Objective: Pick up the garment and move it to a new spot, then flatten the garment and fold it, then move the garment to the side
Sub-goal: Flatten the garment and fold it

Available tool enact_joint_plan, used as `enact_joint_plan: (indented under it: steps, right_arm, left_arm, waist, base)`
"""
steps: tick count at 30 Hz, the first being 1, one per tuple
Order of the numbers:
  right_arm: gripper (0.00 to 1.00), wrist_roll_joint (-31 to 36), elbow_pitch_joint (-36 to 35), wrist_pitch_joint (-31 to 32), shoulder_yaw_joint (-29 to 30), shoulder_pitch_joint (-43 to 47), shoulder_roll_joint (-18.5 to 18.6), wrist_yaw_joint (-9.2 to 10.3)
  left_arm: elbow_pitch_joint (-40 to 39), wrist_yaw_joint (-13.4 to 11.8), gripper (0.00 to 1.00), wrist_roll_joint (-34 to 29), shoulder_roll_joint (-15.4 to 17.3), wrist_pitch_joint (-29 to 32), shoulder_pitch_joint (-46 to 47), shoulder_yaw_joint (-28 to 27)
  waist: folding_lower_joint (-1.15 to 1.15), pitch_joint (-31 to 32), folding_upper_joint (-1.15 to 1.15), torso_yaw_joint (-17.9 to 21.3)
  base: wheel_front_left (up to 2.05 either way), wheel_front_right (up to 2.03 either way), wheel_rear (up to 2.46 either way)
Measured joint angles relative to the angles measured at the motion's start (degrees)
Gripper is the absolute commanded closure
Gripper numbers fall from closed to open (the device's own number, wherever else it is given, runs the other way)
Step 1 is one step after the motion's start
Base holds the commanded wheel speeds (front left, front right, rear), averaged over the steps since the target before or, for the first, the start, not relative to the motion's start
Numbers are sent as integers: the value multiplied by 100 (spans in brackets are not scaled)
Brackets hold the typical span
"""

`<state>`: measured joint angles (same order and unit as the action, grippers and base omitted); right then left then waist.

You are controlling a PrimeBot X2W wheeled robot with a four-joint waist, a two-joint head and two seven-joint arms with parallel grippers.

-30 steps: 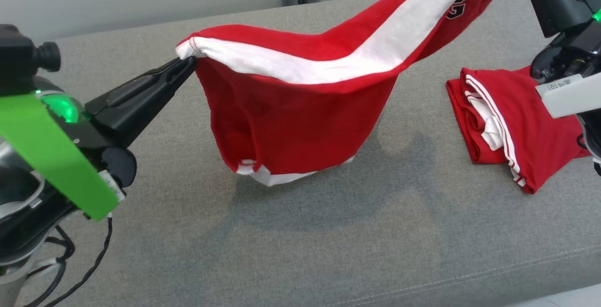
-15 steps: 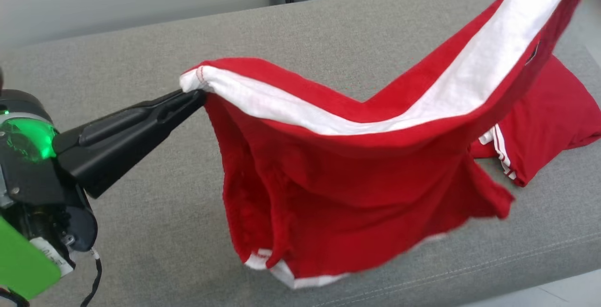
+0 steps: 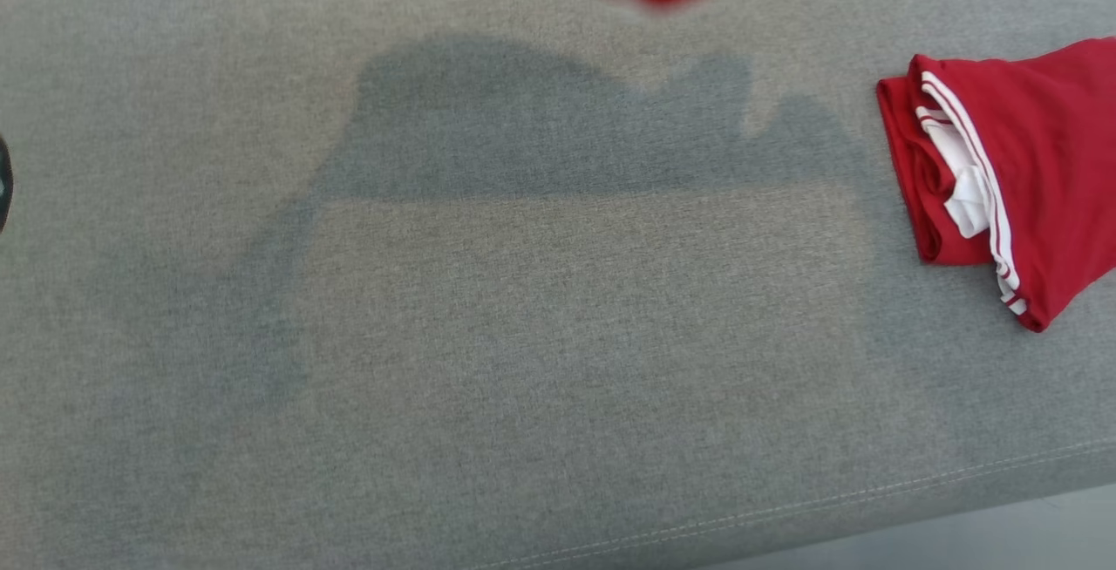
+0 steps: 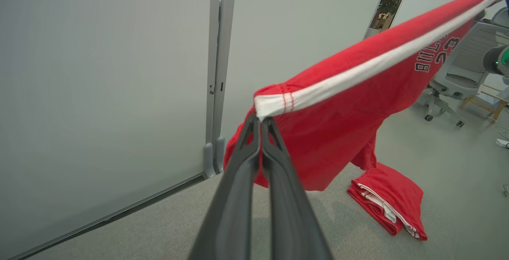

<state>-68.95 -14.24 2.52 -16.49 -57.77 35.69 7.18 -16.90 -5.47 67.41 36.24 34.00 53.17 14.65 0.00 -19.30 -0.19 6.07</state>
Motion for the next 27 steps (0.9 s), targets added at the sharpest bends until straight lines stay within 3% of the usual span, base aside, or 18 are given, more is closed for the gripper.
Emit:
enact_joint_plan:
  steps: [2, 5, 9, 12, 15, 18, 22, 27]
  right_arm:
    - [100, 276, 225, -157, 143, -708, -46, 0]
    - [100, 398, 417, -207, -132, -698, -247, 2]
    - [100, 535, 510, -224, -581, -118, -456, 2]
    - [100, 613, 926, -409, -978, 883, -690, 4]
    - [100, 694, 1496, -638, -1356, 1986, -932, 5]
    - [100, 865, 1969, -891, -1592, 2635, -1026, 5]
    - [100, 944, 2320, -1180, -1720, 2944, -1079, -45]
    - [100, 1170, 2529, -1367, -1862, 3043, -886, -286]
  left_arm:
    - [-66, 91, 100, -289, -307, -219, 578, 140]
    - [-134, 322, 100, -730, -324, -445, 558, 352]
    - [-55, 397, 100, -789, -411, -684, 98, 463]
    - [377, 466, 100, -815, -706, -1070, -836, 708]
    - [976, 657, 100, -1081, -850, -1513, -1819, 1016]
    - [1486, 960, 100, -1580, -786, -1933, -2338, 1284]
    - [1914, 1034, 100, -1757, -911, -2484, -2671, 1346]
    - [2135, 1109, 100, -1749, -1196, -3028, -2869, 1377]
  waist:
    - [0, -216, 0, -97]
    - [0, -444, 0, -182]
    - [0, -680, 0, -235]
    - [0, -915, 0, -257]
    - [1, -1103, 0, -254]
    - [1, -1189, 0, -212]
    - [0, -1112, 0, -161]
    - [0, -856, 0, -147]
  base:
    - [0, 0, 0]
    - [0, 0, 0]
    - [0, 0, 0]
    - [0, 0, 0]
    - [0, 0, 0]
    - [0, 0, 0]
    - [0, 0, 0]
    - [0, 0, 0]
